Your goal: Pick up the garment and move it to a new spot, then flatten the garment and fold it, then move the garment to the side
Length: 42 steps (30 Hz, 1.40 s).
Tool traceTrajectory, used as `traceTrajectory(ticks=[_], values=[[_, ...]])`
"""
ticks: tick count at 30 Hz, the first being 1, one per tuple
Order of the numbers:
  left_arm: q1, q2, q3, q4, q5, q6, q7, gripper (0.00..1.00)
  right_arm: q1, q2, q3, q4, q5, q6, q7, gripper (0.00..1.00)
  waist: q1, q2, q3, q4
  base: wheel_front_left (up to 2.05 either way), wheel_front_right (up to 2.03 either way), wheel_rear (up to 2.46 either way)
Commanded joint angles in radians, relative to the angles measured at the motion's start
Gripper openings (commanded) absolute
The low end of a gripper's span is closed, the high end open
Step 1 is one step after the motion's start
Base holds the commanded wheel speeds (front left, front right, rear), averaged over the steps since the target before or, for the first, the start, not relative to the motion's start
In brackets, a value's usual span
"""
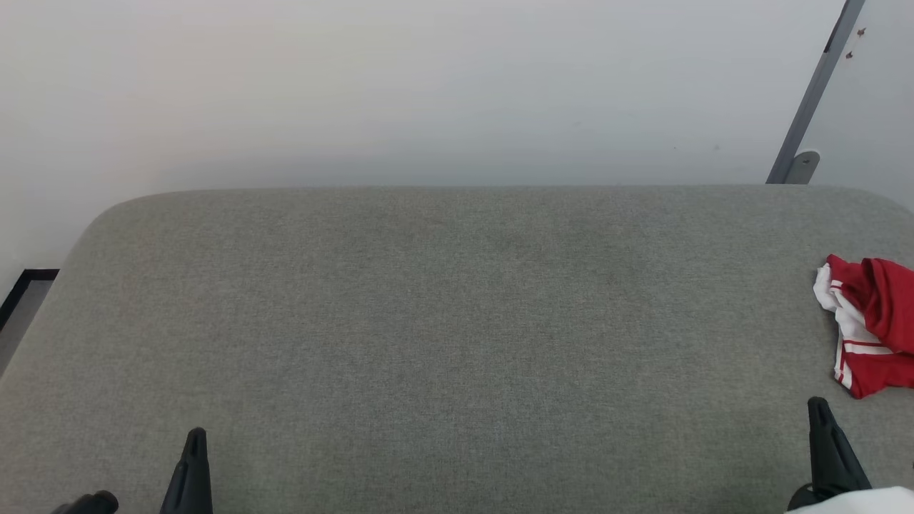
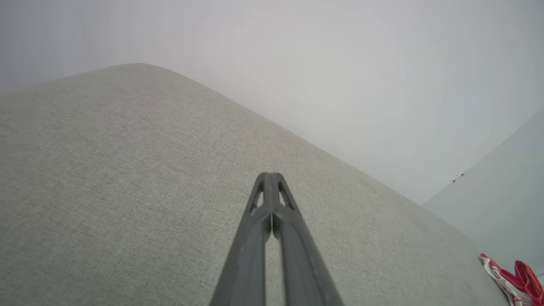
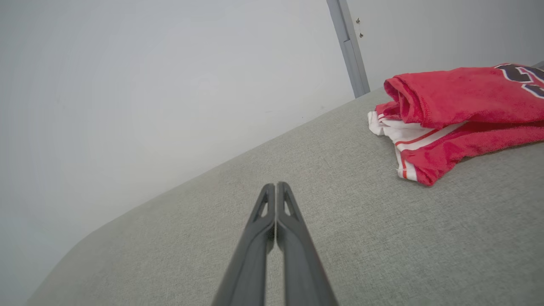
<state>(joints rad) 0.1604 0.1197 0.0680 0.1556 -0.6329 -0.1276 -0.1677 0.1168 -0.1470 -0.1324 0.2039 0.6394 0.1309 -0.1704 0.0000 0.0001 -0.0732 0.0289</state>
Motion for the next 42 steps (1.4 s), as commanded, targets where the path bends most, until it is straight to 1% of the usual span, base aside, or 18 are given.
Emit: traceTrajectory(ticks=[1, 2, 26, 42], values=[[-0.036, 0.002, 0.008, -0.008, -0.045, -0.001, 0.01, 0.0, -0.033, -0.001, -0.001, -0.01, 0.042, 0.0, 0.012, 0.0, 0.0, -0.0001, 0.001, -0.001, 0.0, 0.0, 0.0], [-0.036, 0.002, 0.008, -0.008, -0.045, -0.001, 0.01, 0.0, -0.033, -0.001, -0.001, -0.01, 0.042, 0.0, 0.012, 0.0, 0.0, -0.0001, 0.001, -0.001, 0.0, 0.0, 0.0], [-0.116, -0.021, 0.021, 0.023, -0.349, -0.002, 0.098, 0.0, -0.099, 0.031, 0.006, 0.005, 0.345, 0.0, 0.1, 0.0, 0.0, -0.0001, 0.019, -0.007, 0.0, 0.0, 0.0], [-0.158, -0.034, 0.028, 0.039, -0.513, -0.003, 0.147, 0.0, -0.135, 0.048, 0.01, 0.013, 0.508, 0.0, 0.149, 0.0, 0.0, -0.0001, 0.03, -0.011, 0.0, 0.0, 0.0]])
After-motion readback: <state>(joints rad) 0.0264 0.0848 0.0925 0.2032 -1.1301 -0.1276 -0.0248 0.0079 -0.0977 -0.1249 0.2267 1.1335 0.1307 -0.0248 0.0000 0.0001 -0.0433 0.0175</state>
